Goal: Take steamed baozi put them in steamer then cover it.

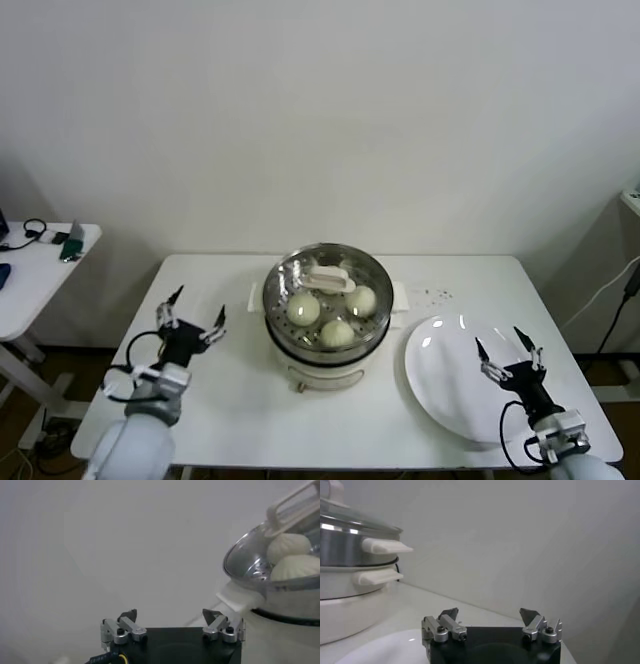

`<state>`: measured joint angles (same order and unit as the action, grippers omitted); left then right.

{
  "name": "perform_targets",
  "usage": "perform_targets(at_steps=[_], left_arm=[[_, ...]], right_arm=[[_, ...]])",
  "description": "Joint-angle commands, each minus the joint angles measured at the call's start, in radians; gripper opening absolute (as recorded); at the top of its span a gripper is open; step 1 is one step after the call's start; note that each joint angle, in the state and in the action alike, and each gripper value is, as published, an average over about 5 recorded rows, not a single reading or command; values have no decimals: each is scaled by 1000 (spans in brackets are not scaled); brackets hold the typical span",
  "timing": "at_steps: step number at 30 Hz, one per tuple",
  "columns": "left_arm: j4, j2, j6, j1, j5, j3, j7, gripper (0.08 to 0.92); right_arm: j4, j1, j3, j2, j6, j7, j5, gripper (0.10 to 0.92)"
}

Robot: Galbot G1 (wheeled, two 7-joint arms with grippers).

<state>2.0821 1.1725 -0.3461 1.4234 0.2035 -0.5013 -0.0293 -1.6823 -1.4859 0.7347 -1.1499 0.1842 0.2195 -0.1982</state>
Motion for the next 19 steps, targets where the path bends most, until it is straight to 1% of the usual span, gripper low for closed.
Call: perform_targets(at_steps=[1, 5, 19], left_arm=[[-148, 146, 360, 176, -394, -254, 43, 823], [-173, 174, 394, 176, -386, -252, 44, 823], [-179, 192, 446, 182, -328, -233, 70, 823]], right_arm=[[-17, -33, -1, -4, 5, 18, -12, 823], [-23, -36, -5, -11, 6, 16, -28, 823], [-33, -26, -24, -28, 9, 16, -43, 823]])
